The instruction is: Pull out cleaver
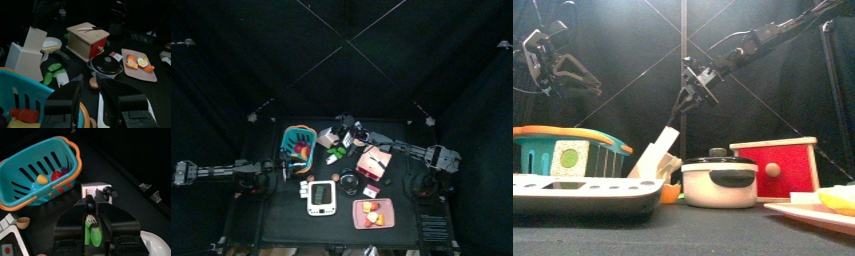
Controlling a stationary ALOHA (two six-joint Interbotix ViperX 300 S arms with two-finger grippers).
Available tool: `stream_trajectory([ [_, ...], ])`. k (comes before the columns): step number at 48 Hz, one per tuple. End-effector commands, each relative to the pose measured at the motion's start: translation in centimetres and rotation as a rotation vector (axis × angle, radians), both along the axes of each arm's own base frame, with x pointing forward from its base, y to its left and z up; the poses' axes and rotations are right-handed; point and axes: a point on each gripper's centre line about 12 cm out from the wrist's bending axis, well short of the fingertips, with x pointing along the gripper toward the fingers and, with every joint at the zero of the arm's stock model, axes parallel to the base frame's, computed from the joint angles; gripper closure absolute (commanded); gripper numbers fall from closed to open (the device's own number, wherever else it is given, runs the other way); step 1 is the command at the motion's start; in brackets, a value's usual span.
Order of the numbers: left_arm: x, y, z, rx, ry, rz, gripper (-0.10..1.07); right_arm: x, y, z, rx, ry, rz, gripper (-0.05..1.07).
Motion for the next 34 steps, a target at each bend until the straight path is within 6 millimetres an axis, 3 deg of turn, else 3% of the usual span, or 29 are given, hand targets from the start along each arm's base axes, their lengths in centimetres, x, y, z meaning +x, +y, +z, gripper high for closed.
stream_trajectory([
  [1,0.2,0.1,0.6,0.007,-0.017,0.001,0.28,-0.7,0.8,3.2,-0.036,-0.071,0.011,0.52],
  [22,0.2,0.1,0.6,0.004,-0.018,0.002,0.28,-3.1,3.8,5.4,-0.089,-0.096,0.062,0.52],
  [34,0.2,0.1,0.6,0.004,-0.018,0.004,0.28,-5.2,5.5,5.4,-0.111,-0.152,0.086,0.52],
])
